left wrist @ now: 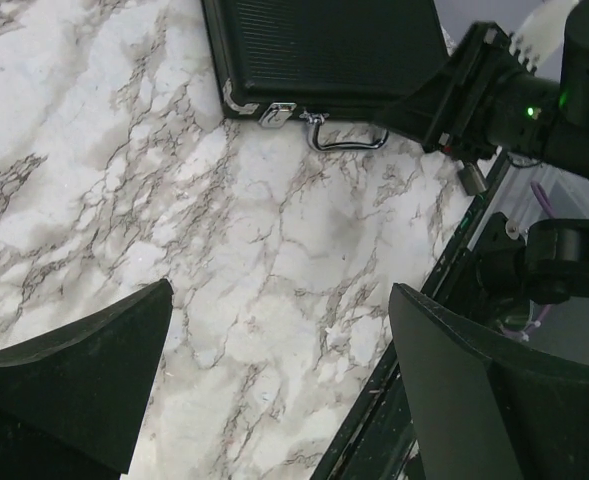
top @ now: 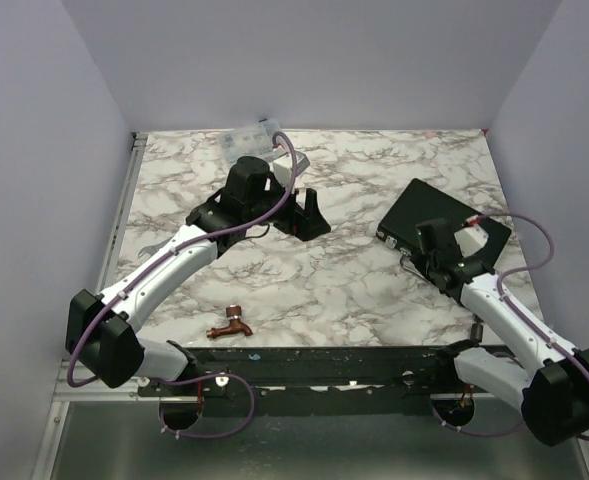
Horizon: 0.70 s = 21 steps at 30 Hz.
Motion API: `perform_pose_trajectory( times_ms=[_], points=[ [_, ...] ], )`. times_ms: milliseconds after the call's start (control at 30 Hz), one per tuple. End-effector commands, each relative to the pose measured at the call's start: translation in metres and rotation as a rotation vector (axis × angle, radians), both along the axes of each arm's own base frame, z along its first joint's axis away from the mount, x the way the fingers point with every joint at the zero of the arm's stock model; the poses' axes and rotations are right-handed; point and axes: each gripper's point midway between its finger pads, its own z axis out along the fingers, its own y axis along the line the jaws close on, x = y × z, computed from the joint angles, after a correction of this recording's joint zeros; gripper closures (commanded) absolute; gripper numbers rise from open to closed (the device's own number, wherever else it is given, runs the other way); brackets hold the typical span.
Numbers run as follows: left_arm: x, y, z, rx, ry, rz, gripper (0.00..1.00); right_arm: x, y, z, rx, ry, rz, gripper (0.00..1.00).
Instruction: Pack up texas hold em set
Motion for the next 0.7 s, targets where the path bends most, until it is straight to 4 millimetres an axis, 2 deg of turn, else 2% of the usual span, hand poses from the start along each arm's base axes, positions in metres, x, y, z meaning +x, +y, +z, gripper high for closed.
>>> perform_pose_trajectory(
  times_ms=[0,100,167,333,433,500,567,667],
  points=[
    [0.008,0.005,0.020,-0.054,-0.008,0.115,0.11,-0.028,-0.028,-0.031,0.008,-0.022,-0.229,0.62],
    [0.009,0.006,0.028,-0.088,0.031,0.171,0.11,-0.031,-0.030,-0.049,-0.005,0.008,-0.239,0.62],
    [0.010,0.005,0.029,-0.094,0.064,0.200,0.11,-0.037,-0.040,-0.056,-0.048,0.040,-0.294,0.63],
    [0.007,0.000,0.027,-0.071,0.117,0.259,0.11,-0.026,-0.044,-0.043,-0.104,0.019,-0.250,0.66],
    [0.001,-0.001,0.037,-0.075,0.102,0.274,0.11,-0.010,-0.030,-0.029,-0.122,-0.013,-0.069,0.57],
    [-0.003,0.001,0.053,-0.095,0.063,0.291,0.11,-0.004,-0.021,-0.015,-0.123,-0.031,0.016,0.46],
    [-0.008,0.010,0.074,-0.122,-0.007,0.321,0.11,0.004,-0.006,0.009,-0.103,-0.076,0.136,0.37],
    [-0.015,0.036,0.104,-0.166,-0.115,0.407,0.11,0.010,0.024,0.051,-0.032,-0.200,0.333,0.26]
  ],
)
